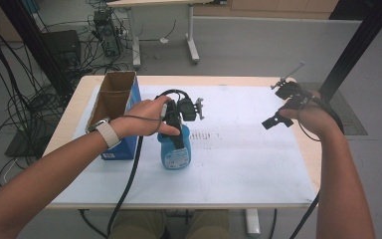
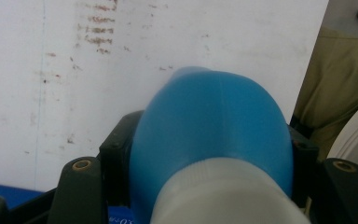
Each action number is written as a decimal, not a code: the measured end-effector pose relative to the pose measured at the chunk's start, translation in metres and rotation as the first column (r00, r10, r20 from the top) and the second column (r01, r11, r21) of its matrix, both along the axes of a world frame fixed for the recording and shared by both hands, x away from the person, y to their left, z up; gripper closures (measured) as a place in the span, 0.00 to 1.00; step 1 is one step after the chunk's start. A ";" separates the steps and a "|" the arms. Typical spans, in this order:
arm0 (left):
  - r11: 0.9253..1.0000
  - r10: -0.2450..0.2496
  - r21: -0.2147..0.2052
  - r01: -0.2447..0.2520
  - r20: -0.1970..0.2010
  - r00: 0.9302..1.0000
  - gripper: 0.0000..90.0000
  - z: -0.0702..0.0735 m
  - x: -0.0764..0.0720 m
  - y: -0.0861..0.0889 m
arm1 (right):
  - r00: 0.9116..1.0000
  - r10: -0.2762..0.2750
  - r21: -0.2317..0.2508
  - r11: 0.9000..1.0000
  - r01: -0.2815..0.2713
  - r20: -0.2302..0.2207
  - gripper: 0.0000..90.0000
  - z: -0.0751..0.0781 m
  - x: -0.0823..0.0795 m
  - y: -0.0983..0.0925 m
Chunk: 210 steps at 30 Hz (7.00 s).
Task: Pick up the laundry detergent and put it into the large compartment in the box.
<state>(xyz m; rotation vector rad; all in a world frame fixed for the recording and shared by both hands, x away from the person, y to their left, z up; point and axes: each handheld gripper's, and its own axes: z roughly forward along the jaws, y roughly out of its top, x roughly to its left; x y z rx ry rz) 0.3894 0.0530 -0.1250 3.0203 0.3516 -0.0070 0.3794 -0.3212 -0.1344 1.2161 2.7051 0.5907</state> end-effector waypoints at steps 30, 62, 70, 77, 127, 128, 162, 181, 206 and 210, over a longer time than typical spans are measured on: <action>0.960 0.277 0.021 -0.278 0.033 0.960 0.42 0.064 0.001 0.006 | 1.000 0.007 -0.003 1.000 -0.007 0.026 0.10 0.012 -0.010 0.001; 0.872 0.490 0.010 -0.490 0.012 0.872 0.42 0.128 0.012 0.019 | 0.999 0.027 -0.006 1.000 -0.027 0.044 0.10 0.021 -0.008 0.011; 0.859 0.511 0.021 -0.512 0.022 0.859 0.42 0.136 0.011 0.019 | 0.998 0.037 -0.002 0.999 -0.037 0.049 0.10 0.022 -0.008 0.014; 0.836 0.548 0.022 -0.548 -0.004 0.836 0.42 0.143 0.016 0.025 | 0.998 0.043 0.004 0.999 -0.043 0.051 0.10 0.021 -0.007 0.015; 0.597 0.802 0.000 -0.802 -0.037 0.596 0.41 0.189 0.034 0.095 | 0.992 0.098 0.025 0.995 -0.101 0.077 0.10 0.020 0.011 0.019; 0.591 0.806 -0.002 -0.807 -0.038 0.590 0.41 0.190 0.034 0.096 | 0.992 0.098 0.030 0.995 -0.100 0.076 0.10 0.020 0.011 0.019; 0.423 0.905 -0.001 -0.906 -0.050 0.423 0.41 0.199 0.039 0.147 | 0.990 0.117 0.036 0.992 -0.120 0.082 0.10 0.017 0.018 0.021; 0.360 0.931 -0.006 -0.933 -0.065 0.360 0.41 0.201 0.042 0.168 | 0.989 0.122 0.044 0.991 -0.126 0.082 0.10 0.015 0.022 0.021; 0.299 0.953 -0.011 -0.954 -0.057 0.299 0.41 0.192 0.048 0.185 | 0.991 0.112 0.049 0.992 -0.116 0.079 0.10 0.015 0.022 0.019; 0.296 0.954 -0.009 -0.955 -0.048 0.296 0.41 0.191 0.048 0.185 | 0.990 0.115 0.047 0.992 -0.119 0.081 0.10 0.015 0.022 0.020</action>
